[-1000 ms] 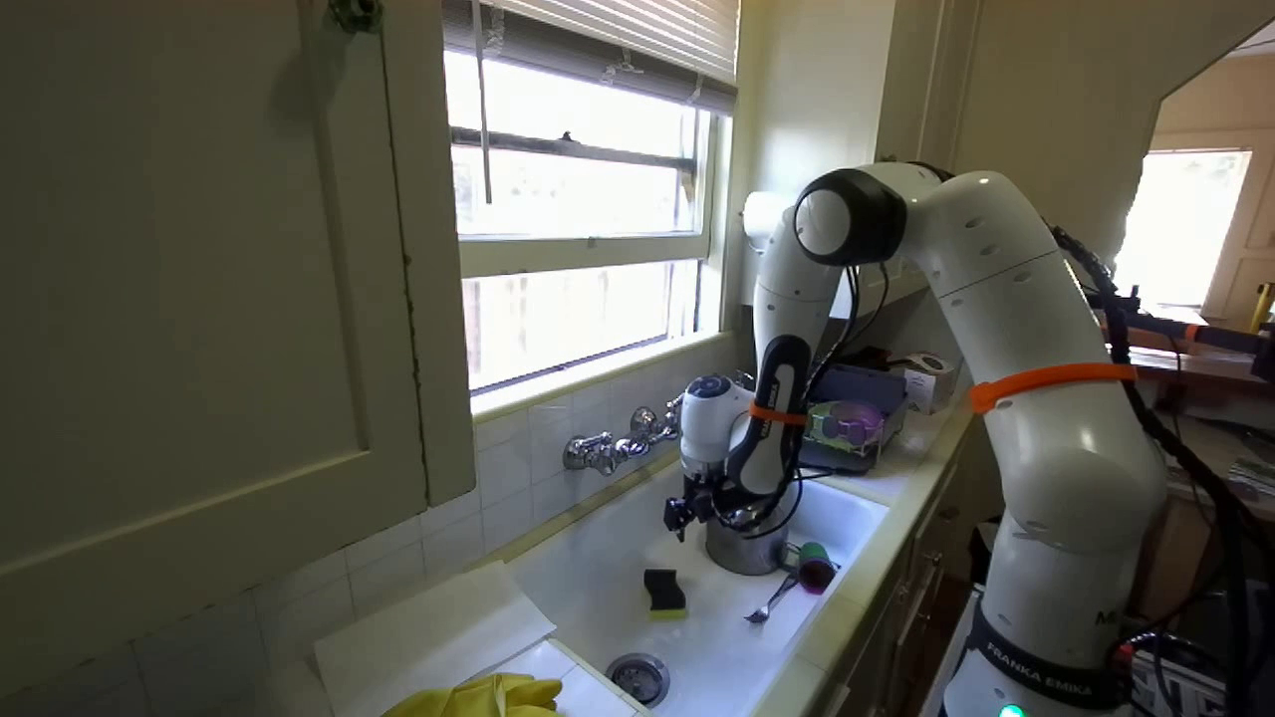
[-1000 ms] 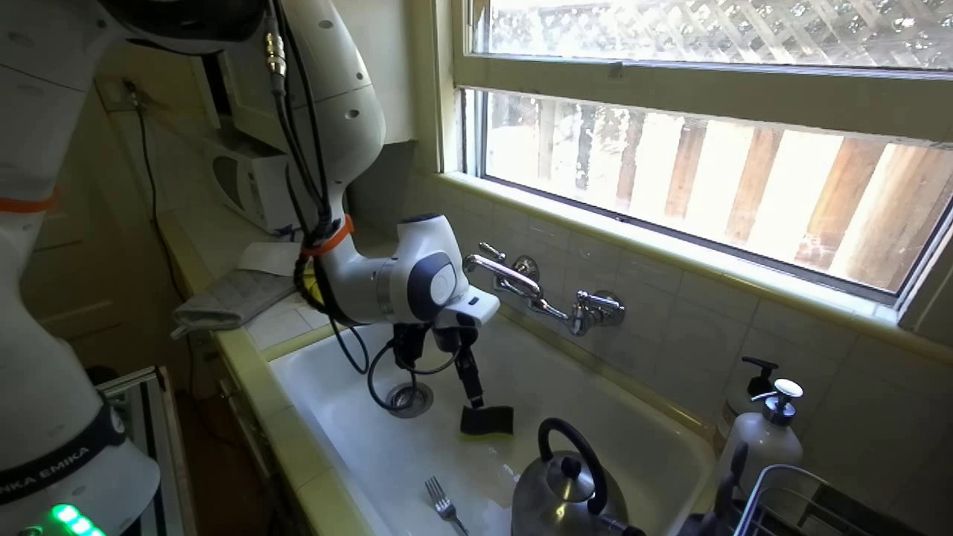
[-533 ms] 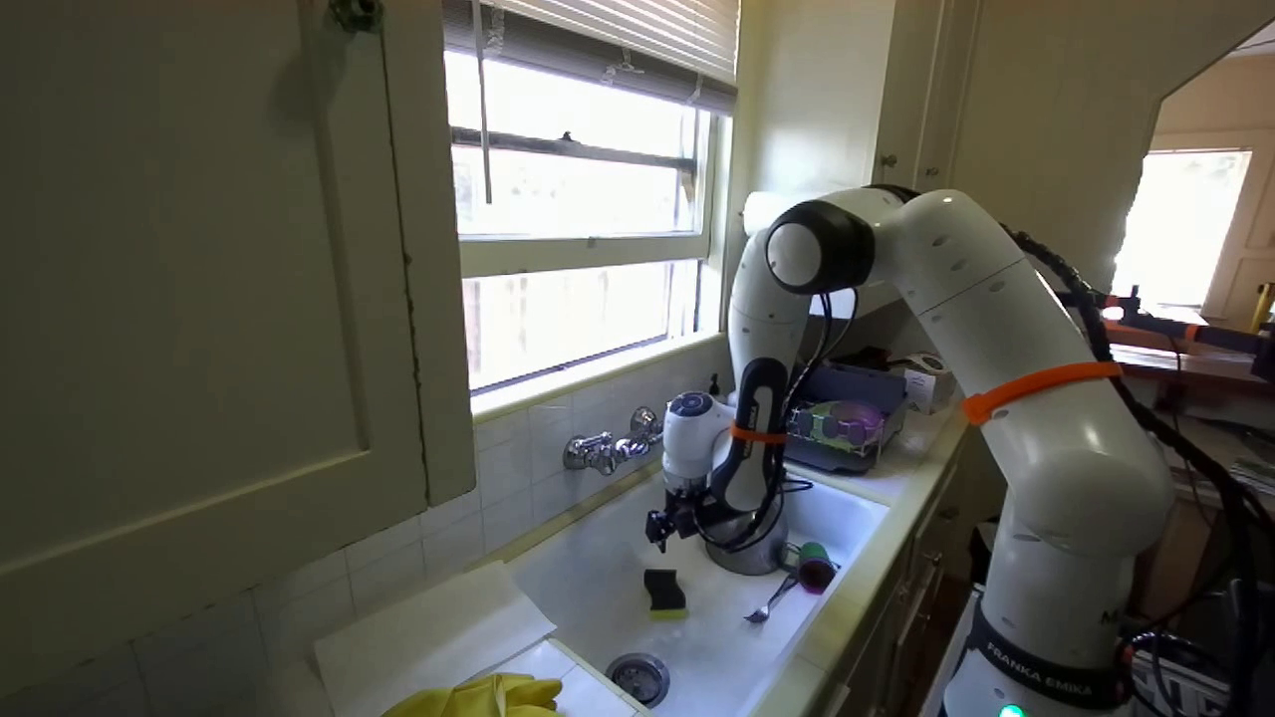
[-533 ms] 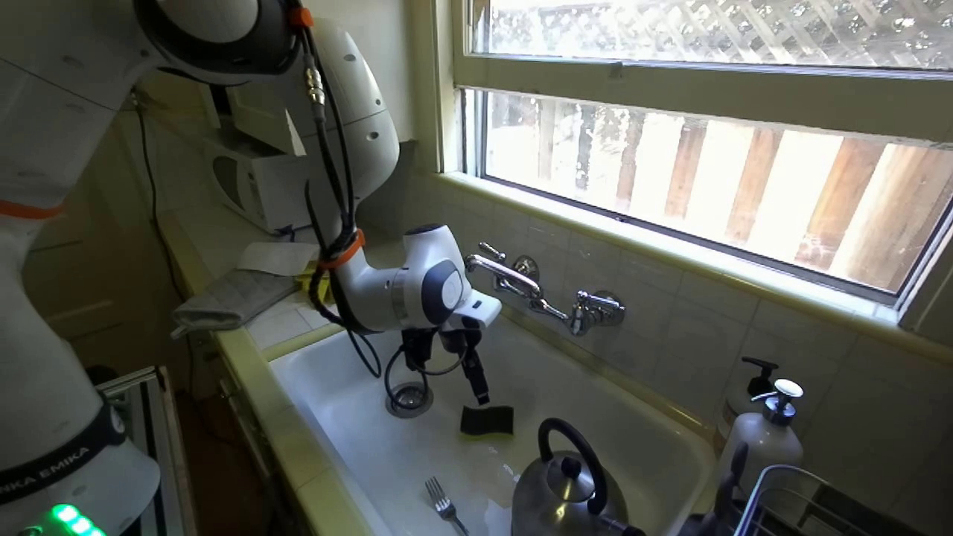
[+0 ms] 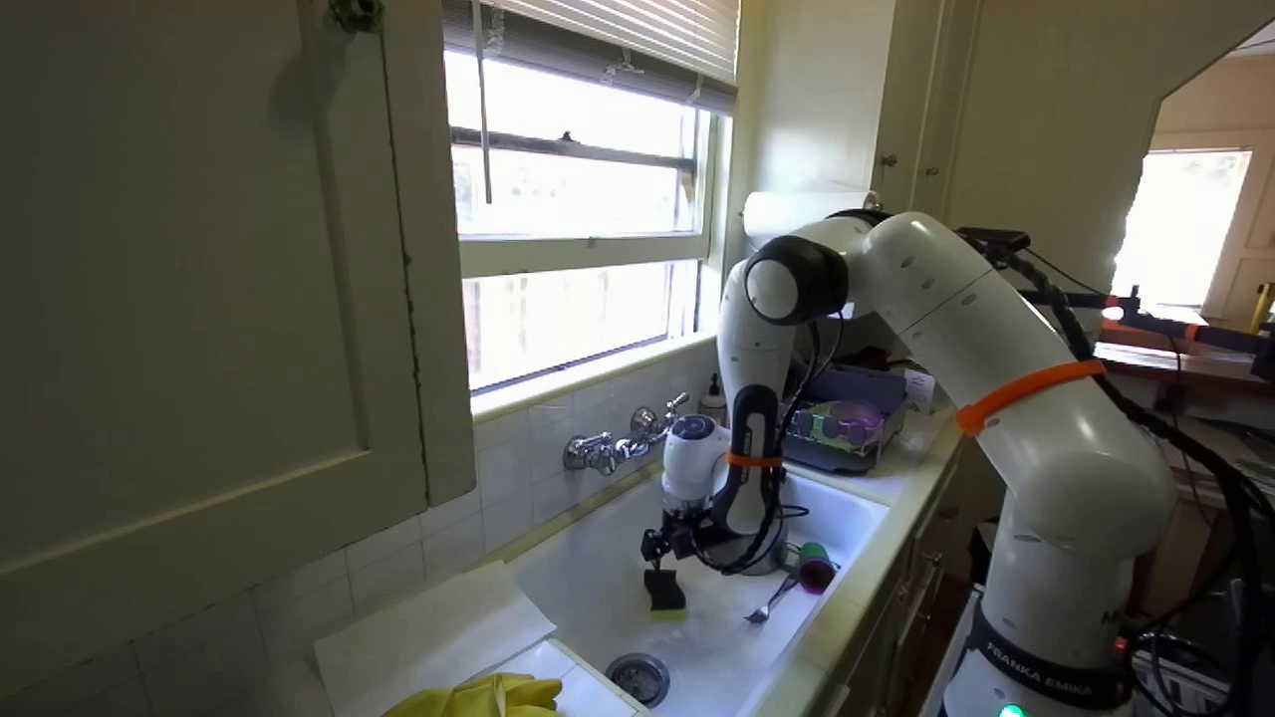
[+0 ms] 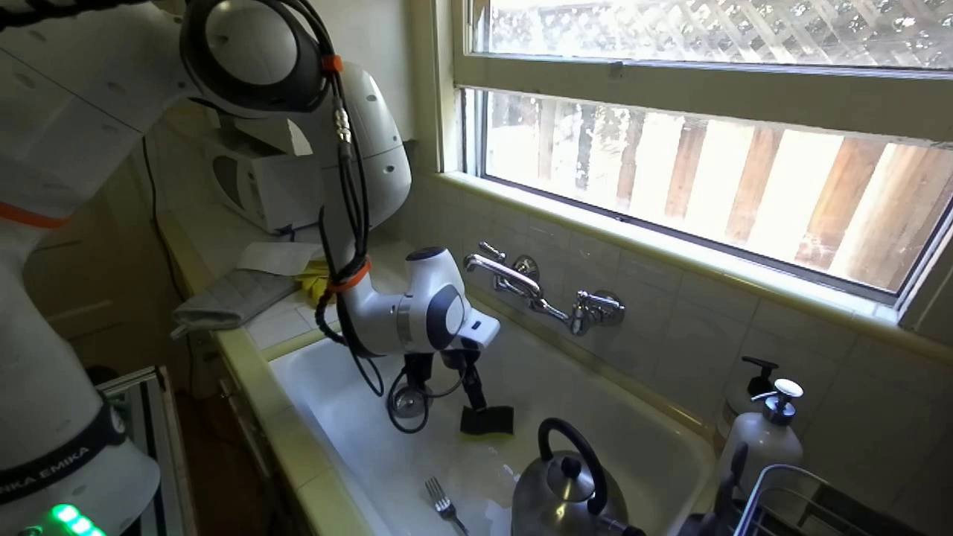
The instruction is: Put the sponge on the windowsill.
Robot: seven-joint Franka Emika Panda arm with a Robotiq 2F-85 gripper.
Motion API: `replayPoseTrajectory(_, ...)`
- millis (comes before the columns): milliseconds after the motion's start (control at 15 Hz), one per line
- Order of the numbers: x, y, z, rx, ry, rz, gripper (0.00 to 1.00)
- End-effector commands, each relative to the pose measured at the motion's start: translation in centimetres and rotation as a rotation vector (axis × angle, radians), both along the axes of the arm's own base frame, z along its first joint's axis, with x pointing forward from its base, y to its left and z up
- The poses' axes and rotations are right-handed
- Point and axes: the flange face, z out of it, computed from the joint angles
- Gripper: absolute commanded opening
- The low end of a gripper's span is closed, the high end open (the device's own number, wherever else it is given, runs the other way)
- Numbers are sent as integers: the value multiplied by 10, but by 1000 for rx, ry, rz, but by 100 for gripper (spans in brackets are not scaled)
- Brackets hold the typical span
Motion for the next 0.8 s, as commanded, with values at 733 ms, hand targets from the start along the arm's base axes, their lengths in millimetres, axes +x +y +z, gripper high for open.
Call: replayPoseTrajectory(733, 19, -12, -65, 49, -80, -54, 100)
